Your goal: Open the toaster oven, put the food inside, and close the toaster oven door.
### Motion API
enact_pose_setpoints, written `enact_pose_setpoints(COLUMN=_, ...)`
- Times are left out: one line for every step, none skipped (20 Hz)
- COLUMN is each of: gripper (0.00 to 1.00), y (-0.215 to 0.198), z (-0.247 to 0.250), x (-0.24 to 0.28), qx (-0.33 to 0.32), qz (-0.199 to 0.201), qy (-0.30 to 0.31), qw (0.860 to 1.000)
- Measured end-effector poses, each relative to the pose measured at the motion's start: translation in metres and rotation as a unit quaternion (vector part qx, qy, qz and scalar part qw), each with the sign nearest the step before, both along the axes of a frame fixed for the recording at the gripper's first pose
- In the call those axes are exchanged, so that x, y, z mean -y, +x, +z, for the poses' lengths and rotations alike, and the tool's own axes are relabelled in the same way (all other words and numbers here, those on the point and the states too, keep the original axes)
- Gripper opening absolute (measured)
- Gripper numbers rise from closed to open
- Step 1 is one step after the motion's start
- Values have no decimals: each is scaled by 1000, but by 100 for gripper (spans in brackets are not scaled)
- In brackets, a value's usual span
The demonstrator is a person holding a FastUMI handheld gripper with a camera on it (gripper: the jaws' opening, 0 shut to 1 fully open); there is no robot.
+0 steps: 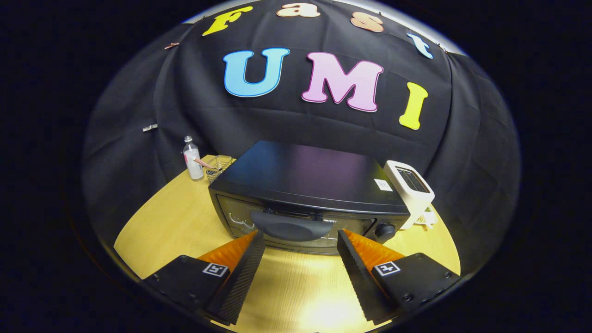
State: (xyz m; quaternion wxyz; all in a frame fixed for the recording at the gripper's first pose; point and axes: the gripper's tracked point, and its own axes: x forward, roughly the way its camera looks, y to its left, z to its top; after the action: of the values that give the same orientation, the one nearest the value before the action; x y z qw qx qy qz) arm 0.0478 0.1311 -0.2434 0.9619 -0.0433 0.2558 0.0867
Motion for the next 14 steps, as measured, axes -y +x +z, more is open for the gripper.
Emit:
enact_pose_setpoints(gripper=98, y=-2, z=5, x=-1, qx=5, qz=-1, qy=4, qw=1000)
enact_pose_setpoints(gripper=98, y=-4, z=11, x=1, qx=14, qz=-2, qy=5, qw=1000)
enact_pose_setpoints(gripper=98, y=-3, z=18, x=2, qx=24, qz=-4, qy=4, qw=1000)
enact_pose_setpoints(gripper=98, y=-5, z=23, x=3, qx=30, qz=-5, qy=8, qw=1000)
enact_pose_setpoints(gripper=98, y=-5, z=30, x=2, qx=34, qz=-5, qy=15, qw=999)
enact_pose_setpoints(gripper=98, y=-6, z=37, x=4, qx=40, qz=-7, qy=19, qw=999)
enact_pose_setpoints(gripper=98, y=-5, z=45, x=8, qx=48, qz=-9, qy=19, qw=999)
enact_pose_setpoints(gripper=98, y=-5, z=53, x=13, qx=58, qz=-12, qy=18, qw=998)
enact_pose_setpoints(gripper=98, y=-4, z=63, x=18, qx=67, qz=-15, qy=18, qw=997)
enact_pose_setpoints(gripper=98, y=-4, z=73, x=22, qx=76, qz=-18, qy=20, qw=997)
enact_pose_setpoints(gripper=98, y=-2, z=84, x=25, qx=86, qz=-21, qy=25, qw=996)
enact_pose_setpoints(gripper=98, y=-1, z=94, x=30, qx=95, qz=-25, qy=28, qw=995)
enact_pose_setpoints(gripper=98, y=0, z=107, x=34, qx=105, qz=-28, qy=28, qw=994)
enact_pose_setpoints(gripper=98, y=3, z=122, x=38, qx=114, qz=-31, qy=26, qw=993)
